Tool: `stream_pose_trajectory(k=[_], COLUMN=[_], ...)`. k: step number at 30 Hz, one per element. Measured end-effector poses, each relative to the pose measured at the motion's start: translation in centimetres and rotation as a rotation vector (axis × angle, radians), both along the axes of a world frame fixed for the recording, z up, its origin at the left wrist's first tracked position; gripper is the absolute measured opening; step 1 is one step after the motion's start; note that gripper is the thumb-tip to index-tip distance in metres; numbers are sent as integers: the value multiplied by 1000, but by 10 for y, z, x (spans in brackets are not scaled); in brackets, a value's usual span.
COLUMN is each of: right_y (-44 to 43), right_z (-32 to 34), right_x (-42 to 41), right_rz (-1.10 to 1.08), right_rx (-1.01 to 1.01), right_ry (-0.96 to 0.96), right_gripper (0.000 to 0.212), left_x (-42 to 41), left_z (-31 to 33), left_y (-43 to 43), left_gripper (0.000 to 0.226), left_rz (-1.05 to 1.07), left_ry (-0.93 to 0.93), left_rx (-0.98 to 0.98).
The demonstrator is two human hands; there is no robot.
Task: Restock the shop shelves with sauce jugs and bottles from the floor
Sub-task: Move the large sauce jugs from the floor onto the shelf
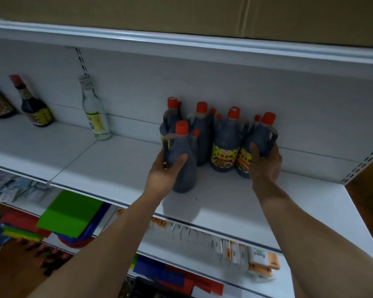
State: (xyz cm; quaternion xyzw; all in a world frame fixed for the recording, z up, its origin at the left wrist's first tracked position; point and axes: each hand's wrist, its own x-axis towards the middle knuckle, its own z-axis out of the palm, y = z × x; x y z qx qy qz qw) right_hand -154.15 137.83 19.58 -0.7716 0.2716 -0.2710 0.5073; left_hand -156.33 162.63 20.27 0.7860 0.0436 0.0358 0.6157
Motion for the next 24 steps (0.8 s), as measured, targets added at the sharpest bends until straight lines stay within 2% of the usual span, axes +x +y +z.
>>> stream_pose_trajectory(k=[2, 5, 8, 10, 14, 17, 22, 24], right_y=[3, 18, 52, 83, 137, 162, 180, 181], right_z=[-1, -9, -17, -21, -26, -24, -27, -32], right_x=[-7, -31, -59, -68, -57, -42, -27, -24], right_rz=[24, -55, -80, 101, 499, 617, 685, 673], right_rx=[43, 145, 143, 162, 287, 247, 147, 148], right_ry=[-8, -70, -89, -32, 77, 111, 177, 180], right_gripper=[64, 63, 44, 37, 52, 57, 61, 63], left_x=[-5, -10, -5, -1, 10, 19, 34, 37], left_z=[-6, -16, -18, -18, -21, -21, -18, -20], left_y=[2, 7, 14, 21, 46, 69, 82, 82], left_gripper=[70, 81, 80, 80, 83, 84, 78, 74], left_rz=[-49, -73, -77, -87, -98, -126, -119, -127], left_ry=[27, -7, -38, -39, -7, 11, -45, -41], left_rx=[-74, -53, -33, -15, -33, -116, -22, -50])
